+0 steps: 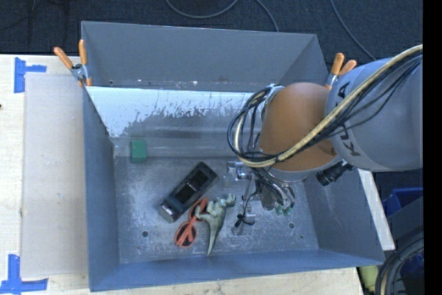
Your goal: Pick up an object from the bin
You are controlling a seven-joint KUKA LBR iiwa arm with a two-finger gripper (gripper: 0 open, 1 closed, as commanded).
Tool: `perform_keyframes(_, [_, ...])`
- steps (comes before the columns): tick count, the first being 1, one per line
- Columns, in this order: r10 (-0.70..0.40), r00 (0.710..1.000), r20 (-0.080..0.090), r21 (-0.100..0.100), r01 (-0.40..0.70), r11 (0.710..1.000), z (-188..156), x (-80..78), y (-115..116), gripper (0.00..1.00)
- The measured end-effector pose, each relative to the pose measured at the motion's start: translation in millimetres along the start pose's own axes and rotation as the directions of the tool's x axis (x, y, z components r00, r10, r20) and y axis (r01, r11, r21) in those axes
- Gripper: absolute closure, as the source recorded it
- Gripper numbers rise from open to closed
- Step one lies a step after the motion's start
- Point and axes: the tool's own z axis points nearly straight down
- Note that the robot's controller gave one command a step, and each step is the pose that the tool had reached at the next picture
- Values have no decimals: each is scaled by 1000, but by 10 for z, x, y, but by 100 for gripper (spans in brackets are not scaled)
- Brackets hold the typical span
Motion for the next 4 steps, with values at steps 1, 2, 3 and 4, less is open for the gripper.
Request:
perform_keyframes(1, [4, 1000, 8, 0, -4, 1000, -42, -20, -4, 100])
perform_keyframes(2, [5, 1000, 8, -1, -5, 1000, -42, -19, -3, 100])
perform_keyframes(3, [-53, 999, 4, 1, 53, 999, -271, -307, 101, 100])
perform_keyframes(4, [-206, 979, 10, 1, 206, 979, -497, -428, -26, 100])
